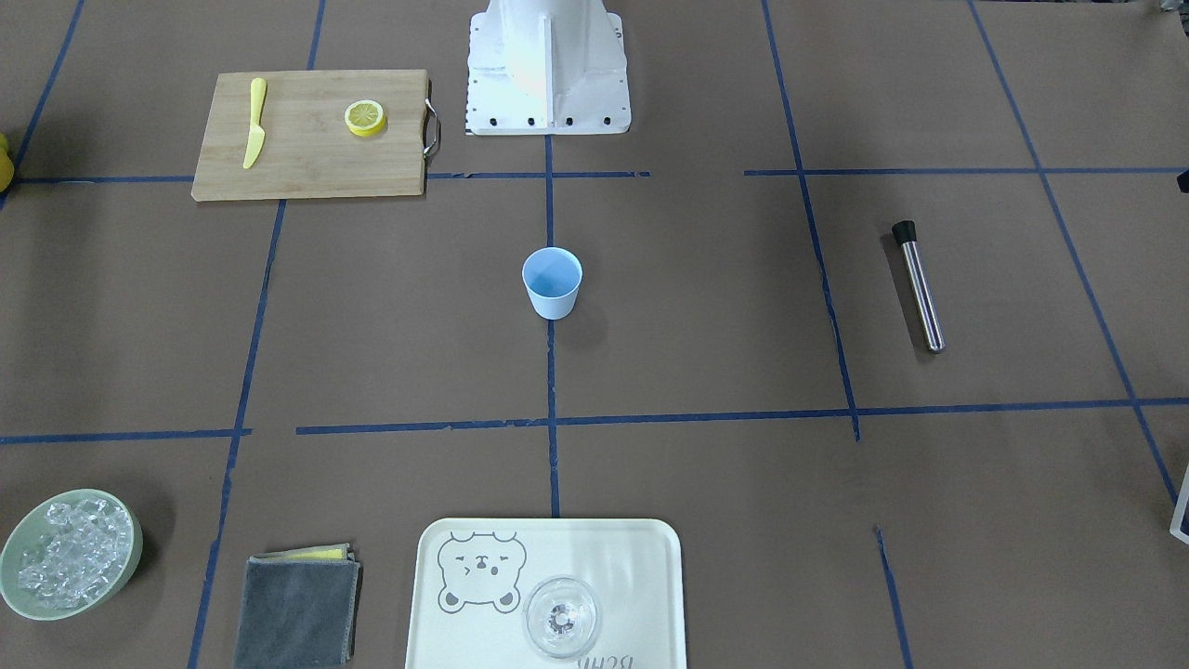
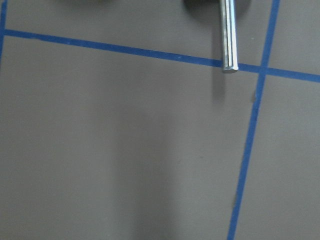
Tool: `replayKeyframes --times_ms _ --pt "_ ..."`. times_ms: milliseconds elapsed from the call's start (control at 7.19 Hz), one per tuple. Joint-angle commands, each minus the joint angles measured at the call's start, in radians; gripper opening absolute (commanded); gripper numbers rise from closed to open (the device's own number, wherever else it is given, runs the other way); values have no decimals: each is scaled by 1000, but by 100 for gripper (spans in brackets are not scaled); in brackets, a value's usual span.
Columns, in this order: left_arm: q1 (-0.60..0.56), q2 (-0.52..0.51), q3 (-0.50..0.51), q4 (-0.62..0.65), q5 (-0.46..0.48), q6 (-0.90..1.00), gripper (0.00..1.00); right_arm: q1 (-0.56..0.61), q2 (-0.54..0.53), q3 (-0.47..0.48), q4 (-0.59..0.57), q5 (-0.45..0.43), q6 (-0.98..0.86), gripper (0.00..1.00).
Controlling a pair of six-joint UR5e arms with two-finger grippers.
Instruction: Squeeze lemon into cup
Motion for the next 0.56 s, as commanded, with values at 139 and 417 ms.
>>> replayKeyframes --times_ms 139,417 --pt "0 2 2 -18 -5 -3 100 -351 -32 312 6 4 429 100" --pt "2 2 5 -19 -6 0 100 -541 -118 388 300 -98 739 100"
